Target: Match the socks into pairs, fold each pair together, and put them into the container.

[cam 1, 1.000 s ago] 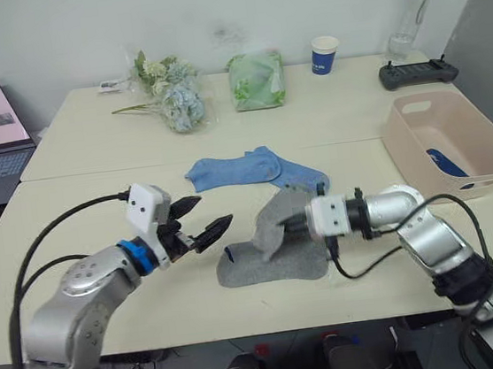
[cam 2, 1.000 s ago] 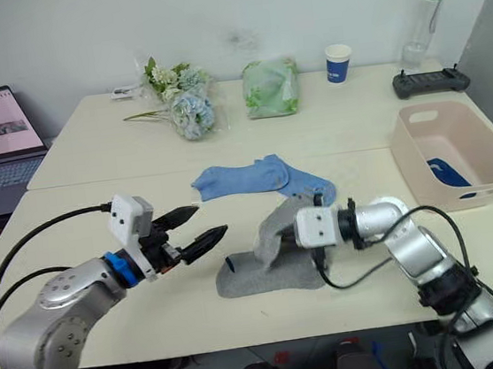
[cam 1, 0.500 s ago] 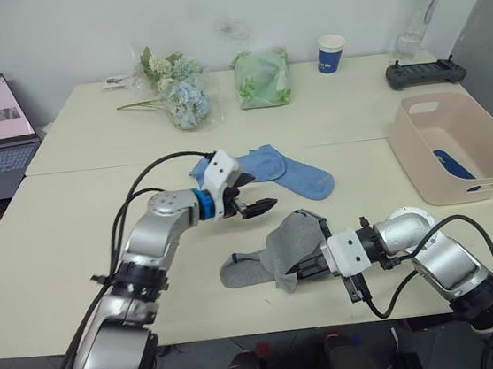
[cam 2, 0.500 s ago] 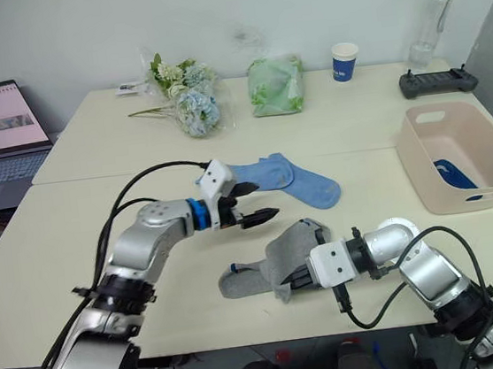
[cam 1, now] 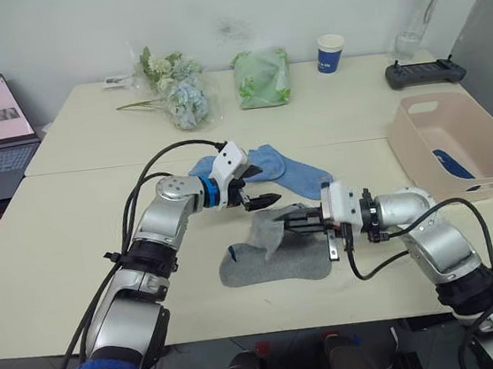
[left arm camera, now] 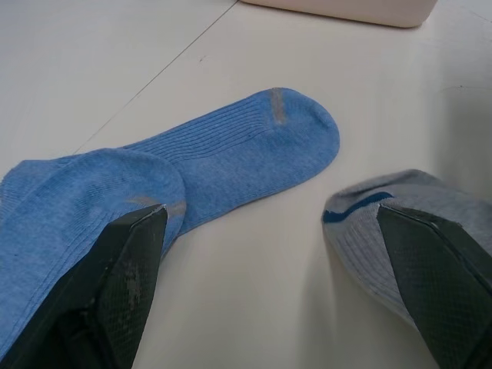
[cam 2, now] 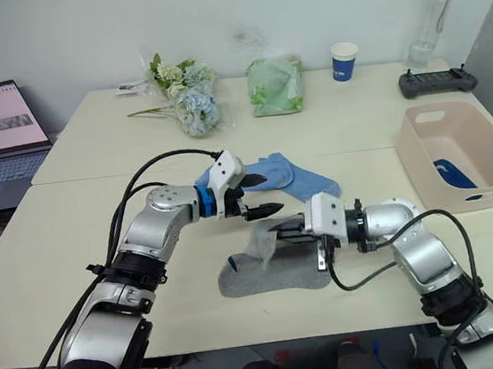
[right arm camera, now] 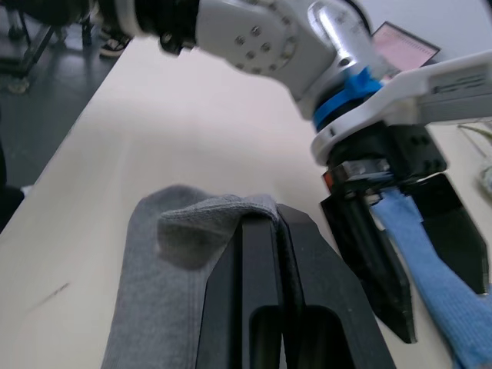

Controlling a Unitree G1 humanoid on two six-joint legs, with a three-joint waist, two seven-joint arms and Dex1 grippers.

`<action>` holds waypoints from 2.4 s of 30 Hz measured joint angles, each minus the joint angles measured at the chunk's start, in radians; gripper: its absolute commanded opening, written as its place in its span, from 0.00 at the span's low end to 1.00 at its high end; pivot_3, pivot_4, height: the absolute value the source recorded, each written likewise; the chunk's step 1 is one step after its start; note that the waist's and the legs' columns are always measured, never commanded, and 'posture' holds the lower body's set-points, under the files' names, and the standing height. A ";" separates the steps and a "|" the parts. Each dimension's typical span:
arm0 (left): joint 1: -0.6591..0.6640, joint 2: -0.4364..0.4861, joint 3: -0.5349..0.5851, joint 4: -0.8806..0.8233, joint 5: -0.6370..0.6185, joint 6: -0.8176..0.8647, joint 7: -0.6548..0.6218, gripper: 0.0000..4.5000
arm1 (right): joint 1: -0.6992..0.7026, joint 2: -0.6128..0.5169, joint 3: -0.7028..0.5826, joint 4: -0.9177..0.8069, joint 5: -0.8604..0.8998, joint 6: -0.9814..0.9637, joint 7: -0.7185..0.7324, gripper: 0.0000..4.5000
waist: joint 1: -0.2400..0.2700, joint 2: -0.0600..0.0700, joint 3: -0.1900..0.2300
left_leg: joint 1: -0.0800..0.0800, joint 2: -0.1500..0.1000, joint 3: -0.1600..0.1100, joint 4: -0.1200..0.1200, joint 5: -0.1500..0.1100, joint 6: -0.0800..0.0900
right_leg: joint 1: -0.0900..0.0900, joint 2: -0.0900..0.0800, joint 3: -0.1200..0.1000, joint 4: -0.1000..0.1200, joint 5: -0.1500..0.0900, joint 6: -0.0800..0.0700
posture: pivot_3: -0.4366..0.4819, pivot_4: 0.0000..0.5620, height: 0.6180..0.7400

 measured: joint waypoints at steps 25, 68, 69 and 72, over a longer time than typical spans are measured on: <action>0.026 -0.054 -0.124 0.084 0.183 -0.186 -0.085 0.79 | 0.172 -0.129 0.103 -0.052 -0.066 -0.133 0.115 0.00 | -0.012 0.000 0.000 | -0.001 0.000 0.000 0.002 0.000 0.000 | -0.001 0.001 -0.001 0.001 0.000 0.001 | 0.48 0.27 1.00; 0.582 0.000 0.311 -0.794 -0.124 0.464 0.360 0.00 | -0.071 -0.074 -0.069 0.381 0.021 0.031 0.099 0.71 | 0.000 0.000 0.000 | -0.001 0.000 0.000 0.002 0.000 0.000 | -0.001 -0.003 0.001 0.001 0.000 0.000 | 0.48 0.27 1.00; 0.583 0.000 0.311 -0.794 -0.126 0.461 0.367 0.00 | -0.051 -0.099 -0.088 0.360 0.021 0.057 0.086 0.71 | 0.003 0.000 0.000 | -0.001 0.000 0.000 0.001 0.000 0.000 | -0.001 -0.003 0.001 0.001 0.000 0.000 | 0.48 0.27 1.00; 0.591 0.000 0.311 -0.792 -0.132 0.451 0.375 0.00 | 0.026 -0.158 -0.127 0.264 0.022 0.137 0.049 0.71 | 0.004 0.000 -0.001 | -0.001 0.001 0.001 0.001 0.000 0.000 | -0.001 -0.002 0.001 0.001 0.000 0.000 | 0.48 0.27 1.00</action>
